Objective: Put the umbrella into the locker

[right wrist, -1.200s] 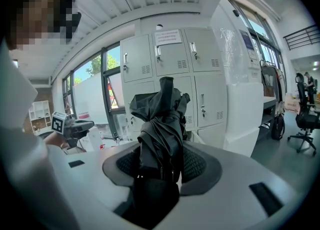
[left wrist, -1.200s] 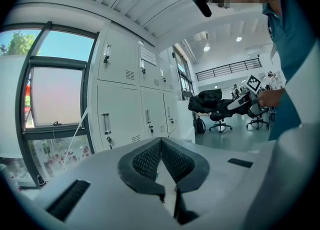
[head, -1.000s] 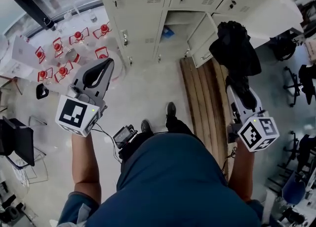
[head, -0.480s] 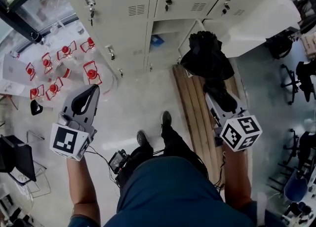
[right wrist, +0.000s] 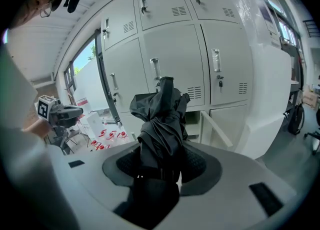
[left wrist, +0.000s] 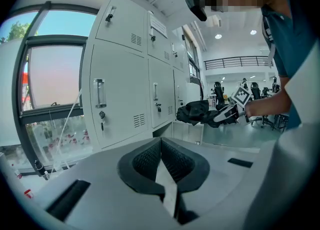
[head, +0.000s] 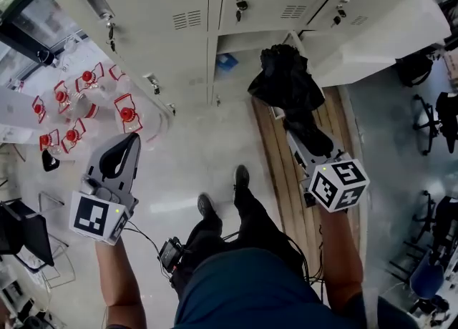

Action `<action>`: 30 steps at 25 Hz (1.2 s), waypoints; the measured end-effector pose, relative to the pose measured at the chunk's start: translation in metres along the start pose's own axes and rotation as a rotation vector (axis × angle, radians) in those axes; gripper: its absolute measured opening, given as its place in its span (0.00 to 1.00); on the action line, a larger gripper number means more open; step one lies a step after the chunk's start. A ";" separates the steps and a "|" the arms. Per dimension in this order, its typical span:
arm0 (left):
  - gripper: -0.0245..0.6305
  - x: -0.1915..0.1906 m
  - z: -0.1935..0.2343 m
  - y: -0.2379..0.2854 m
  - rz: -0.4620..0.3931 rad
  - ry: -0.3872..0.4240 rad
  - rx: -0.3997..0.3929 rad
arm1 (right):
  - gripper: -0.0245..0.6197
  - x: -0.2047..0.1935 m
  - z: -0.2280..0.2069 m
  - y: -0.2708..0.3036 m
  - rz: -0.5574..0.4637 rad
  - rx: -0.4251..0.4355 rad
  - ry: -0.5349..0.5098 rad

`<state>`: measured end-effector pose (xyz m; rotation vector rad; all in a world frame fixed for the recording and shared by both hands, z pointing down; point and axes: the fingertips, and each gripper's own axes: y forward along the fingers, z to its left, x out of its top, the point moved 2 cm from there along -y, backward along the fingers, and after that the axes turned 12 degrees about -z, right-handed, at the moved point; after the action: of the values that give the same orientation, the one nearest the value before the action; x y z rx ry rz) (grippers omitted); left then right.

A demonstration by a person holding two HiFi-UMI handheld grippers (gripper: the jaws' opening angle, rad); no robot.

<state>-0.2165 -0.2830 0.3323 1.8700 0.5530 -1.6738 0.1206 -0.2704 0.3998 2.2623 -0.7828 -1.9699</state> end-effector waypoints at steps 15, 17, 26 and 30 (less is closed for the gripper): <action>0.07 -0.046 0.008 0.054 0.021 -0.044 0.029 | 0.36 -0.036 -0.035 0.083 0.034 0.036 0.002; 0.07 -0.054 0.009 0.059 0.022 -0.053 0.035 | 0.36 -0.043 -0.037 0.094 0.038 0.039 0.005; 0.07 -0.091 0.014 0.076 0.029 -0.113 0.071 | 0.36 -0.078 -0.050 0.154 0.045 0.052 0.014; 0.07 -0.109 0.018 0.086 0.042 -0.127 0.079 | 0.36 -0.092 -0.058 0.185 0.047 0.056 0.004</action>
<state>-0.1898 -0.3527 0.4507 1.8019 0.3985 -1.7949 0.1060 -0.4119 0.5600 2.2556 -0.8933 -1.9472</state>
